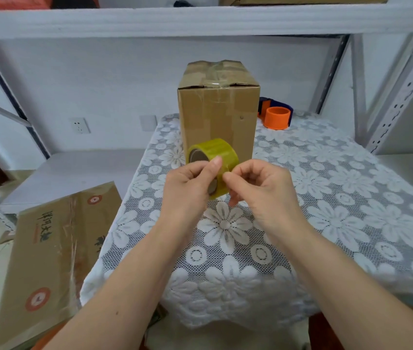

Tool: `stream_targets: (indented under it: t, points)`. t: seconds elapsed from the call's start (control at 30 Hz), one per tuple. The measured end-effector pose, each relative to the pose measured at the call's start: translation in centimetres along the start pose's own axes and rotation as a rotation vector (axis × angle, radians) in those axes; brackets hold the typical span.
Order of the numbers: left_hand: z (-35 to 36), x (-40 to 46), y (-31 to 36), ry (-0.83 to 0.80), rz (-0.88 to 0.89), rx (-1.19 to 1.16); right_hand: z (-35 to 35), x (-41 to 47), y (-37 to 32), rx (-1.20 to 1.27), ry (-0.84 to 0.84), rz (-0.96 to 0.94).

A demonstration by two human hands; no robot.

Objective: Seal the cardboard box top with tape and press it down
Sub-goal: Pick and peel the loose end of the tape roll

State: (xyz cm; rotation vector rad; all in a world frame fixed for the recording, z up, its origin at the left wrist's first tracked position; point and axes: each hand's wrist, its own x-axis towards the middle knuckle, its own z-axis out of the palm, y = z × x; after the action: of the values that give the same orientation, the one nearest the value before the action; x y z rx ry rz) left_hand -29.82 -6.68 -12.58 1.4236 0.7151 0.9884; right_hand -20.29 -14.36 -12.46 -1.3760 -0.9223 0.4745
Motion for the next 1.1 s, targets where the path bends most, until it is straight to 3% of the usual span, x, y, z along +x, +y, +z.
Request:
stream_targets:
  t: [0.2,0.6,0.9,1.1]
  points:
    - [0.0,0.1,-0.2,0.005,-0.075,-0.083,0.0,-0.2,-0.1,0.016,0.017,-0.004]
    - [0.2,0.2,-1.0,-0.099,-0.017,-0.203,-0.7,0.0,-0.5,0.218,0.007,0.081]
    - [1.1,-0.7,-1.0,-0.166,0.075,-0.105,-0.5,0.4,-0.4,-0.007,0.128,0.067]
    - [1.2,-0.9,-1.0,-0.148,0.12,-0.101,-1.1,0.6,-0.1,-0.005,0.129,0.036]
